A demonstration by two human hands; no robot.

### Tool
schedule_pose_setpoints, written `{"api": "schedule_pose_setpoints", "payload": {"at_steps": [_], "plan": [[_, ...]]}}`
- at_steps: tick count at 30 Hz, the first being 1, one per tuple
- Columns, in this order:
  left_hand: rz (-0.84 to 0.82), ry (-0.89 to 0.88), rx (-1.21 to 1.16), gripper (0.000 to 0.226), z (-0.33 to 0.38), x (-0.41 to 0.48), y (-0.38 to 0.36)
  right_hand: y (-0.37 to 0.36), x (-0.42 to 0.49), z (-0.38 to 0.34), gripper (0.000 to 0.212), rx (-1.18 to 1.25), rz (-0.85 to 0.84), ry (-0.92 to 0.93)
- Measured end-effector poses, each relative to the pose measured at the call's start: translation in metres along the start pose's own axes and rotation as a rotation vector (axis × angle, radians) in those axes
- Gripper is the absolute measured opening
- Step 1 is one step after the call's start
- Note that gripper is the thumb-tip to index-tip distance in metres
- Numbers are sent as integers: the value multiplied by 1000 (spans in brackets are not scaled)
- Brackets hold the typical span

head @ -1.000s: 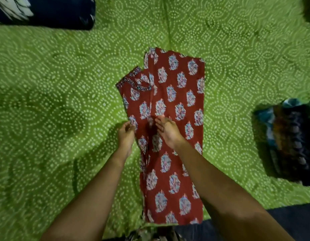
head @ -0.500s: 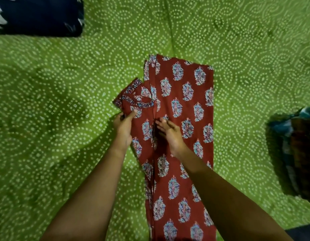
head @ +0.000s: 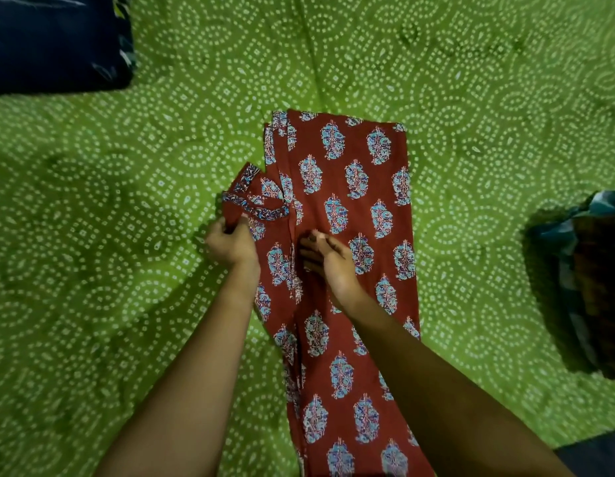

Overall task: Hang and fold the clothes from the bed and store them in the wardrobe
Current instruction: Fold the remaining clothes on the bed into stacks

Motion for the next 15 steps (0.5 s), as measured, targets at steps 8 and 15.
{"api": "schedule_pose_setpoints", "payload": {"at_steps": [8, 15], "plan": [[-737, -820, 492, 49, 21, -116, -70, 57, -15, -10, 20, -174, 496, 293], [-952, -965, 922, 54, -64, -140, -34, 102, -18, 3, 39, -773, 464, 408]]}}
Point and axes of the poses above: each hand's wrist, its own x-axis towards the middle knuckle, its own y-axis out of the back of the hand, z = x × y, the point moved 4 cm from there along x, towards the middle knuckle, and after that the axes turned 6 degrees about -y, right-handed, at the moved point
